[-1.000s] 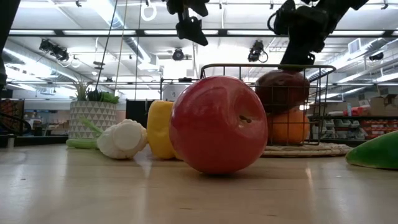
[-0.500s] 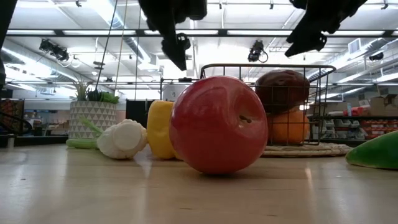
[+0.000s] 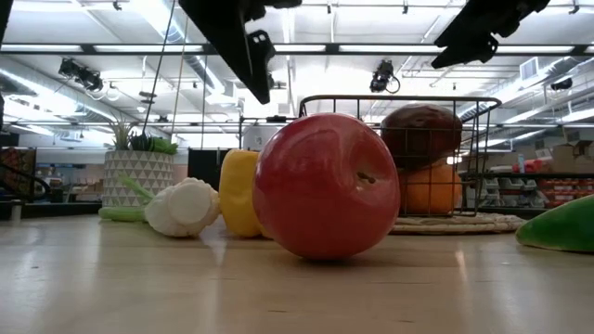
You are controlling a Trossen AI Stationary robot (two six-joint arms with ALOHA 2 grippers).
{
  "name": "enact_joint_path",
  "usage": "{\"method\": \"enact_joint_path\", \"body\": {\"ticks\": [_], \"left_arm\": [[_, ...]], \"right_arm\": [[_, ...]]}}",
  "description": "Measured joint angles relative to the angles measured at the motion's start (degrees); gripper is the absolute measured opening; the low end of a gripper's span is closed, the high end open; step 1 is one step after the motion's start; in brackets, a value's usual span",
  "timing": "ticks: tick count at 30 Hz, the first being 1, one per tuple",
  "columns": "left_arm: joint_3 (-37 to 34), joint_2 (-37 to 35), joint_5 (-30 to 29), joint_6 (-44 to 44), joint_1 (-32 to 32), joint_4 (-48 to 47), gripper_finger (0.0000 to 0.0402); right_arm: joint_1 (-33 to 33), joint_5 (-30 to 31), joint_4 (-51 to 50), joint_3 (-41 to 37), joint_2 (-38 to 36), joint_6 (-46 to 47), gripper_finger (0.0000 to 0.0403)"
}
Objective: Build produce basket
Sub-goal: Put the bell pepper into the wire basket
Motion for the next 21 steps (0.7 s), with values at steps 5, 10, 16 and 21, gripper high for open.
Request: {"method": "enact_joint_path", "body": {"ticks": [5, 10, 16, 21], "left_arm": [[-3.8, 0.0, -4.3, -5.1, -3.6, 2.6, 0.04], [-8.1, 0.0, -4.8, -8.4, -6.1, 10.7, 0.04], [-9.4, 0.0, -4.8, -12.6, -6.4, 14.3, 0.04], [-9.4, 0.0, -4.8, -20.1, -6.4, 17.0, 0.04]], "right_arm": [[1.4, 2.4, 0.1, 0.0, 0.1, 0.0, 0.0291], [2.0, 3.5, 1.4, 0.0, 0.0, -0.1, 0.0291], [2.0, 3.6, 2.4, 0.0, 0.0, -0.5, 0.0291], [2.0, 5.2, 2.7, 0.0, 0.1, -0.7, 0.0291]]}}
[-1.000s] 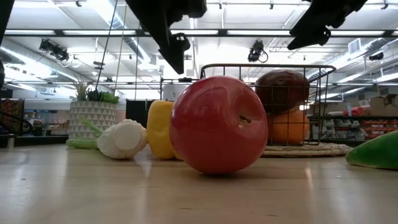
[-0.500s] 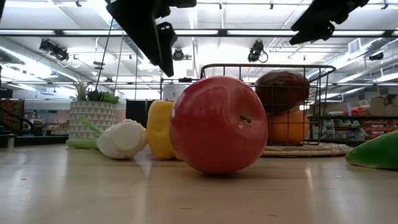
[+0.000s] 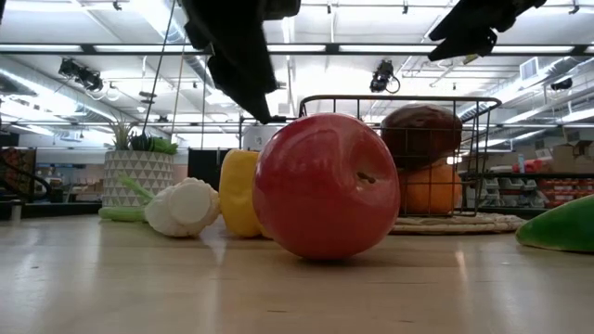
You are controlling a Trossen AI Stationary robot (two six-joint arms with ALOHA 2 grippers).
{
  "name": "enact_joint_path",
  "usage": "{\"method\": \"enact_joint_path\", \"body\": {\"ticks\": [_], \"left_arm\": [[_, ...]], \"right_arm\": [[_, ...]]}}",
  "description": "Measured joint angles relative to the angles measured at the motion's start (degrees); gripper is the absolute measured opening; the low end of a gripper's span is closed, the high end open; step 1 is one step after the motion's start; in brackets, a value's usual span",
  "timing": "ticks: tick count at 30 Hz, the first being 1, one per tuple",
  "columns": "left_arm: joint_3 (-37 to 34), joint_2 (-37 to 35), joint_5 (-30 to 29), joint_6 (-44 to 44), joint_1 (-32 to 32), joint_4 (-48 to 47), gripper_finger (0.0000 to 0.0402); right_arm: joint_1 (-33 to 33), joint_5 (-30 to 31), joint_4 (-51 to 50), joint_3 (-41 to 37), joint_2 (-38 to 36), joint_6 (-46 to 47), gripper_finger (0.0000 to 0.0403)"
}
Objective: Build produce basket
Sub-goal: Put the bell pepper into the wire basket
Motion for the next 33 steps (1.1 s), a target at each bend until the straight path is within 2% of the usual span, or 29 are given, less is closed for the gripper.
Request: {"method": "enact_joint_path", "body": {"ticks": [4, 14, 25, 33], "left_arm": [[0.0, 0.0, 0.2, -2.3, 0.0, 1.9, 0.04], [0.0, 0.0, 0.2, -0.1, 0.1, 1.9, 0.04], [0.1, 3.9, -4.5, 5.5, -0.7, 1.5, 0.04], [0.0, 8.6, -4.1, 5.4, -1.7, 1.2, 0.04]], "right_arm": [[0.1, 0.0, 0.0, 0.0, 0.0, 0.2, 0.0291], [2.6, 0.5, 1.9, 0.0, 0.0, -0.8, 0.0291], [4.2, 1.4, 1.8, 0.0, 0.5, -1.3, 0.0291], [5.0, 1.4, 2.6, -1.3, 1.8, -1.0, 0.0291]]}}
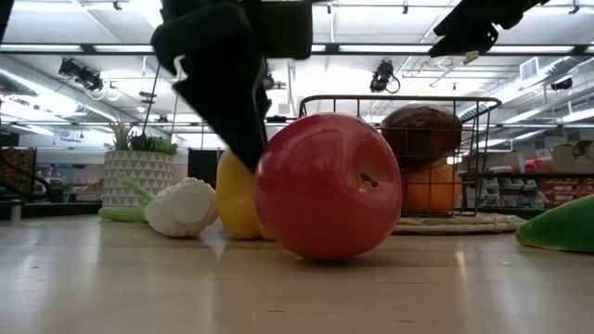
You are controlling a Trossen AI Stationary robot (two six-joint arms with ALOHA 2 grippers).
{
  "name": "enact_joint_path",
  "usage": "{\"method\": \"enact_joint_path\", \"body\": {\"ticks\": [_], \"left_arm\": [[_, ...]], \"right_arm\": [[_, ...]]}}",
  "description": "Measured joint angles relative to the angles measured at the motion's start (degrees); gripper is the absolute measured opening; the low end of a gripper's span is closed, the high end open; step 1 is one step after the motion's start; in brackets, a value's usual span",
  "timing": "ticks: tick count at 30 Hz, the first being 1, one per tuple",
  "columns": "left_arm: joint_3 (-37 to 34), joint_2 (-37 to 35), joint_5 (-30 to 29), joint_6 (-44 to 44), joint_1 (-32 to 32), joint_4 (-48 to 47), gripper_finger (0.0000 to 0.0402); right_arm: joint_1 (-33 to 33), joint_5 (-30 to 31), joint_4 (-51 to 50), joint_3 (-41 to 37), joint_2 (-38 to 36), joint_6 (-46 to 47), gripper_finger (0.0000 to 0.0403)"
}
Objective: Build produce basket
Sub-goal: Put the bell pepper into the wire basket
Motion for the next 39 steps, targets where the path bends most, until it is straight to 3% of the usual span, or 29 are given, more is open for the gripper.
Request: {"method": "enact_joint_path", "body": {"ticks": [17, 28, 39], "left_arm": [[0.0, 2.5, -0.5, 1.6, 0.3, -1.1, 0.0398], [0.0, 2.0, -0.5, 1.6, 0.9, -2.6, 0.0335], [9.6, 0.9, -0.5, 2.0, 2.0, -19.8, 0.0317]], "right_arm": [[0.0, 0.2, 1.2, -0.7, -0.5, -0.3, 0.0291], [0.0, 0.2, 0.0, -0.6, -5.1, -0.7, 0.0291], [0.0, 1.9, -1.7, -0.5, -6.0, -1.5, 0.0291]]}}
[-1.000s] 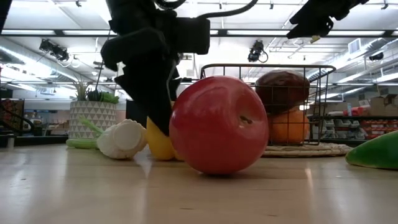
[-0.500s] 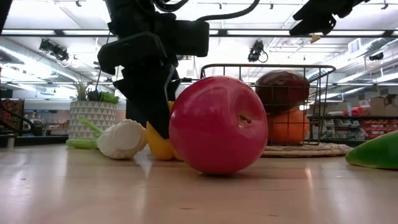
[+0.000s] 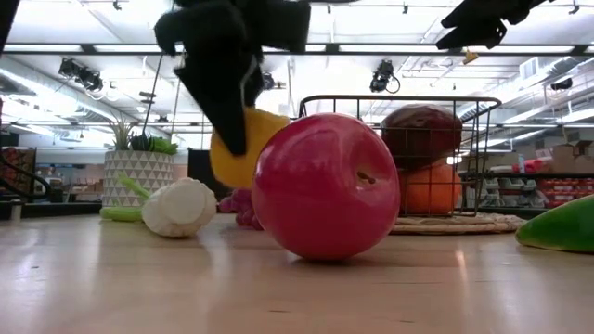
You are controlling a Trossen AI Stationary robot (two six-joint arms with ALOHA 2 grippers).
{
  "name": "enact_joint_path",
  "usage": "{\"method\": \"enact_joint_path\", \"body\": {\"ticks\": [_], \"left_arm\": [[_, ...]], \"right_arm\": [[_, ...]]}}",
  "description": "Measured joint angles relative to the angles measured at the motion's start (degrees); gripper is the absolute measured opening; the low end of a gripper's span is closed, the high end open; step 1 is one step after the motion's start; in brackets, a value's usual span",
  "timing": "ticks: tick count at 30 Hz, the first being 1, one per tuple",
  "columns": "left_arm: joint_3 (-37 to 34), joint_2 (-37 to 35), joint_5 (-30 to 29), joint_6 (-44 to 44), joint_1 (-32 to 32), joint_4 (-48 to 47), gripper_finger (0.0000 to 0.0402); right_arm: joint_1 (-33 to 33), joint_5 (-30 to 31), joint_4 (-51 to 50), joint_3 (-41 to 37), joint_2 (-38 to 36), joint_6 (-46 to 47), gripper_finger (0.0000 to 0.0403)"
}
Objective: Build produce basket
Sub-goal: Put the bell pepper into the wire basket
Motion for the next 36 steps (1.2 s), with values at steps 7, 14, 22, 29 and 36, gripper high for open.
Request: {"method": "enact_joint_path", "body": {"ticks": [7, 14, 22, 29, 36], "left_arm": [[6.1, -0.8, 0.0, 1.9, 0.1, -8.5, 0.0316], [12.1, -3.3, -3.5, 5.4, 0.4, -11.7, 0.0316], [13.6, -7.9, -4.3, 8.8, 2.2, -5.7, 0.0316], [13.4, -8.9, -4.3, 14.8, 3.7, 3.4, 0.0317], [3.2, -8.7, -4.4, 21.1, 5.6, 22.3, 0.0318]], "right_arm": [[0.0, 0.1, -0.1, 0.0, 0.0, -0.3, 0.0291], [0.0, -0.1, 3.2, -1.5, 0.0, -1.7, 0.0291], [0.0, -0.4, 5.7, -3.7, 0.4, -3.4, 0.0291], [0.3, -1.5, 6.6, -3.8, 0.4, -3.2, 0.0291], [1.7, -3.0, 8.4, -3.8, 1.6, -3.4, 0.0291]]}}
